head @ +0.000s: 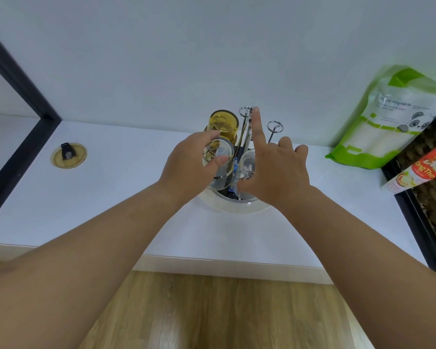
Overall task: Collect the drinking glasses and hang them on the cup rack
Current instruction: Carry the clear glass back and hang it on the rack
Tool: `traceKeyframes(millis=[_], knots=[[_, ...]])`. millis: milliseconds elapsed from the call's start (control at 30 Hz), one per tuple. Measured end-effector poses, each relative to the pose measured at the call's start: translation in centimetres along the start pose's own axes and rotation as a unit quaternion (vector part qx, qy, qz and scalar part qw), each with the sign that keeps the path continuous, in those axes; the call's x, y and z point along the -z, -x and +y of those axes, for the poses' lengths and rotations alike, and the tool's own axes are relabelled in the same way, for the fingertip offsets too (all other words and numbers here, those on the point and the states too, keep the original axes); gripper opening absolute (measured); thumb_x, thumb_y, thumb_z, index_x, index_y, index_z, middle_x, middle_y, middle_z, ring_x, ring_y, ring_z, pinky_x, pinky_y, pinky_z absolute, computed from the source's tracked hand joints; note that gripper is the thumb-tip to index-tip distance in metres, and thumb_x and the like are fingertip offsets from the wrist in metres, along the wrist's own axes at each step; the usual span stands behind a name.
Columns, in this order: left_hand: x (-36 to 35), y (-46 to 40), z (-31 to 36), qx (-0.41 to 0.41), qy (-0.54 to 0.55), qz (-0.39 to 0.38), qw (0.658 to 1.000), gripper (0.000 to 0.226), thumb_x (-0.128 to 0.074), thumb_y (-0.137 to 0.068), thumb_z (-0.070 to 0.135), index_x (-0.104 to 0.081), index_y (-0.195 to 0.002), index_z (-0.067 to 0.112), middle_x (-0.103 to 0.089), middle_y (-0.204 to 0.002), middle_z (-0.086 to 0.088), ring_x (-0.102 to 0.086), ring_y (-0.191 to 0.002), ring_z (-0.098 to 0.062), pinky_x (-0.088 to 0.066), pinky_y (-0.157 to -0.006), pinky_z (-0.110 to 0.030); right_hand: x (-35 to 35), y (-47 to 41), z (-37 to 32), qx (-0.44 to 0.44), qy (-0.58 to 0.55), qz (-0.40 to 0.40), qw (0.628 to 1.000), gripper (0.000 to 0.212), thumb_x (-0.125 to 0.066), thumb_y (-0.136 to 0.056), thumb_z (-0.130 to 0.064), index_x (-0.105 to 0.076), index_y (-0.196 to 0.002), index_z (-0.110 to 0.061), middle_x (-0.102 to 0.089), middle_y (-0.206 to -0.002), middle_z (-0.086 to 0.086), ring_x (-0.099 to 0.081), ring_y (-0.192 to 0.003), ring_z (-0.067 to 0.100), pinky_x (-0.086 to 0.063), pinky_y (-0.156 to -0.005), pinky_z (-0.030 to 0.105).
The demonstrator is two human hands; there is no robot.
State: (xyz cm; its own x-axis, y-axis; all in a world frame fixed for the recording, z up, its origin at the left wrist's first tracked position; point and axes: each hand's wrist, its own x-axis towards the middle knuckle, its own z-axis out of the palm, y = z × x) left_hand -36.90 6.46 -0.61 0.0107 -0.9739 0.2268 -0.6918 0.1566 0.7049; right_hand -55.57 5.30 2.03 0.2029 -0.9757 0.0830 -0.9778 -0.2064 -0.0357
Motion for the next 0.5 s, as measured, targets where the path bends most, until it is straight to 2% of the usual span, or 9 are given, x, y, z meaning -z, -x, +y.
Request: traceKeyframes(millis=[100,267,367,500], knots=[[0.03,0.02,-0.02,-0.003,-0.002,0.0,1.0,0.051,-0.07,-0.094,0.035,-0.056,-0.142,0.022,-0.063,-0.137,0.004,-0.057,-0.121,-0.013,-0.046,-0.097,-0.026,-0.05,0.01,0.15,-0.001,-0.006,0.006,1.0,0.144,-0.078,-0.066,-0.06,0.025,-0.162,-0.028,-0.035,-0.064,-0.005,-0.037,-0.086,0.025,-0.029,-0.077,0.041],[0.01,-0.01,-0.08,-0.001,-0.008,0.0,1.0,0.052,-0.07,-0.094,0.036,-0.056,-0.142,0.022,-0.063,-0.137,0.005,-0.056,-0.121,-0.012,-0.042,-0.095,-0.021,-0.37,0.21,0.34,-0.003,-0.035,0.01,0.999,0.148,-0.079,-0.065,-0.068,0.027,-0.161,-0.03,-0.06,-0.078,-0.001,-0.041,-0.087,0.025,-0.036,-0.078,0.042],[-0.01,0.08,-0.09,-0.004,-0.013,0.002,1.0,0.052,-0.07,-0.094,0.037,-0.056,-0.142,0.023,-0.063,-0.136,0.005,-0.057,-0.121,-0.012,-0.042,-0.096,-0.022,-0.46,0.35,0.54,-0.005,-0.045,0.009,0.999,0.149,-0.078,-0.064,-0.071,0.029,-0.16,-0.032,-0.061,-0.08,-0.001,-0.042,-0.088,0.025,-0.04,-0.081,0.045],[-0.15,0.3,-0.13,-0.003,-0.012,0.004,1.0,0.053,-0.07,-0.093,0.039,-0.057,-0.142,0.023,-0.063,-0.136,0.005,-0.057,-0.122,-0.013,-0.046,-0.099,-0.027,-0.47,0.58,0.86,-0.005,-0.058,0.003,0.998,0.149,-0.077,-0.062,-0.075,0.027,-0.16,-0.034,-0.058,-0.081,-0.004,-0.043,-0.09,0.023,-0.037,-0.08,0.044]])
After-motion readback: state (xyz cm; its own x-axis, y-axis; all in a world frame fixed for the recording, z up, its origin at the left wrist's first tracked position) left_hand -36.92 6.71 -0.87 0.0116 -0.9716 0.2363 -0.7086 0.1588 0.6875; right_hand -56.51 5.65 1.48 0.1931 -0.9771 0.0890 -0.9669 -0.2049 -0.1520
